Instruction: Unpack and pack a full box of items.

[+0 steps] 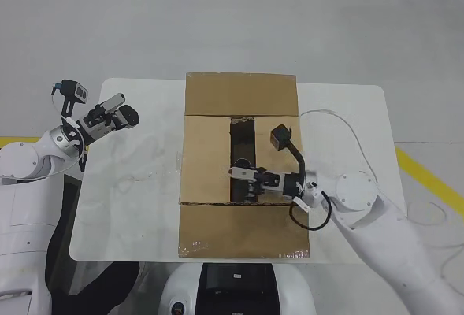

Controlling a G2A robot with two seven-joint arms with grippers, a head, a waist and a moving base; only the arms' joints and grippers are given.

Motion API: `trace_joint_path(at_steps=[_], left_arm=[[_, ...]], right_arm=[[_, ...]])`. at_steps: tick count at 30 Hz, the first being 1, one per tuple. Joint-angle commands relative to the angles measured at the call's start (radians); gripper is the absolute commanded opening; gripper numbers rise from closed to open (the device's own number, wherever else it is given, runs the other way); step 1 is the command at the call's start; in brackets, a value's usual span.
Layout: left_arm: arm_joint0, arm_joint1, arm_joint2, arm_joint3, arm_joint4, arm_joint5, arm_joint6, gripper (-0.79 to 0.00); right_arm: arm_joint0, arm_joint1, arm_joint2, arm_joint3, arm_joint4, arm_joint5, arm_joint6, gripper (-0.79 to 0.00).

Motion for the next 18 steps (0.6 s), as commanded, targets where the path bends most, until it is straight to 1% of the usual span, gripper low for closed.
trace_joint_path(at_steps=[1, 11, 18], left_arm=[[0.000, 0.000, 0.000, 0.000, 0.000, 0.000, 0.000, 0.000], [0.000, 0.000, 0.000, 0.000, 0.000, 0.000, 0.000, 0.000], [0.000, 0.000, 0.000, 0.000, 0.000, 0.000, 0.000, 0.000]], right_arm=[[0.017, -0.006, -0.018, 0.013, -0.003, 0.012, 0.003, 0.000], [0.061, -0.033, -0.076, 0.076, 0.047, 0.001, 0.012, 0.000], [0.076, -0.049, -0.086, 0.102, 0.112, -0.075, 0.048, 0.000]])
